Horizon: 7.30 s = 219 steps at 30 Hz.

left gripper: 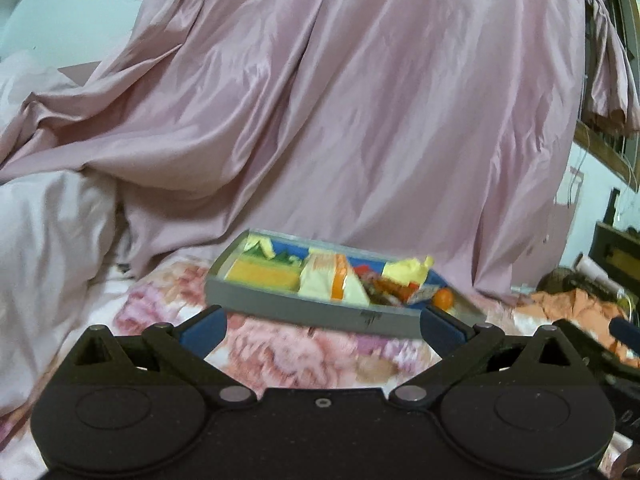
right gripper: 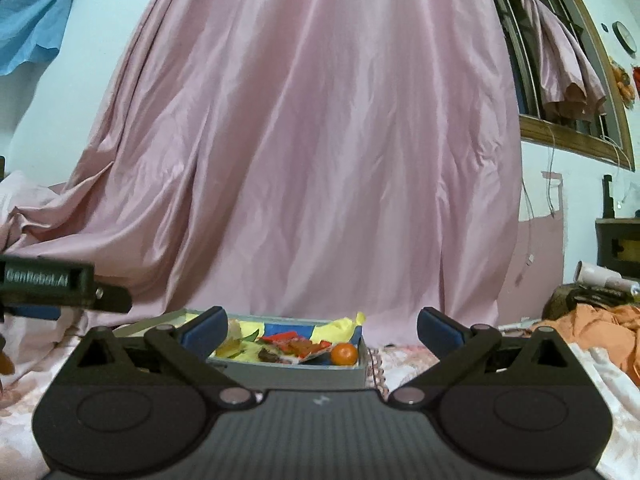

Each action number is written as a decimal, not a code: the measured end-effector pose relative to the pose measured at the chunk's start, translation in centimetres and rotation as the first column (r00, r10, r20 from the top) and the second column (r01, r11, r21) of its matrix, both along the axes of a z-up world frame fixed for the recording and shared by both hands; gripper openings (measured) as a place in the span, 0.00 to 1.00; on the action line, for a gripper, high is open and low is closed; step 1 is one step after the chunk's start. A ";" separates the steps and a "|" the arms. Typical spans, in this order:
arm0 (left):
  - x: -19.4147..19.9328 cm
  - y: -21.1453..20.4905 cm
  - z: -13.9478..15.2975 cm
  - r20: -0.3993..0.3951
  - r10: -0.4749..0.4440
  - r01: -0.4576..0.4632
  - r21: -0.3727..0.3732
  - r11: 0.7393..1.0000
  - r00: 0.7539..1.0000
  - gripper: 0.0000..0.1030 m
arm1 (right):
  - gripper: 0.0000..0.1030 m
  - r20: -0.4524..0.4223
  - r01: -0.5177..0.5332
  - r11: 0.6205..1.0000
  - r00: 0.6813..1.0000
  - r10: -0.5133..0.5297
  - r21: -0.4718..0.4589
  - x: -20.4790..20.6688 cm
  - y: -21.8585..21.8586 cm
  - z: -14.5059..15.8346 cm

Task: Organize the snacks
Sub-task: 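Release the snack stick and tangerine into the tray and withdraw both tools, then move both tools back toward the blue packet and gold bag on the bed, then grasp the blue cartoon packet with the left tool, then grasp the gold snack bag with the right tool while the left tool holds the blue packet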

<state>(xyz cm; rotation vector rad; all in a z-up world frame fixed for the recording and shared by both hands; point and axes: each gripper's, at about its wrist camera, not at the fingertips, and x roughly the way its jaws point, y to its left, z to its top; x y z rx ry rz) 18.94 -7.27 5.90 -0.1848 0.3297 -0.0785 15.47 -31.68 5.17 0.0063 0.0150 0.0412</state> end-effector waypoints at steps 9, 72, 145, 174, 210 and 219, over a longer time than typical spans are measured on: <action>-5.4 2.5 -1.7 -0.010 -0.034 0.034 0.030 0.999 0.999 0.99 | 1.00 -0.056 -0.040 0.999 0.998 0.040 -0.012 -5.7 2.0 -1.2; 1.4 1.9 -10.2 -0.348 -0.223 0.230 -0.021 0.973 0.910 0.99 | 1.00 -0.640 -0.278 0.960 0.731 0.237 0.038 -0.4 4.8 -9.6; -1.1 2.0 -13.9 -0.375 -0.310 0.350 0.042 0.936 0.874 0.63 | 0.97 -0.702 -0.257 0.967 0.688 0.184 0.001 2.1 5.8 -12.3; -1.6 1.9 -14.1 -0.361 -0.332 0.366 0.028 0.930 0.872 0.67 | 0.89 -0.664 -0.285 0.955 0.730 0.158 -0.086 1.1 7.0 -11.8; -2.0 0.8 -14.0 -0.381 -0.325 0.401 0.138 0.906 0.866 0.58 | 0.86 -0.709 -0.254 0.967 0.677 0.195 0.023 2.1 5.4 -11.8; -2.1 1.3 -13.8 -0.361 -0.306 0.371 0.127 0.920 0.881 0.58 | 0.77 -0.666 -0.313 0.947 0.722 0.188 -0.072 1.1 6.6 -11.3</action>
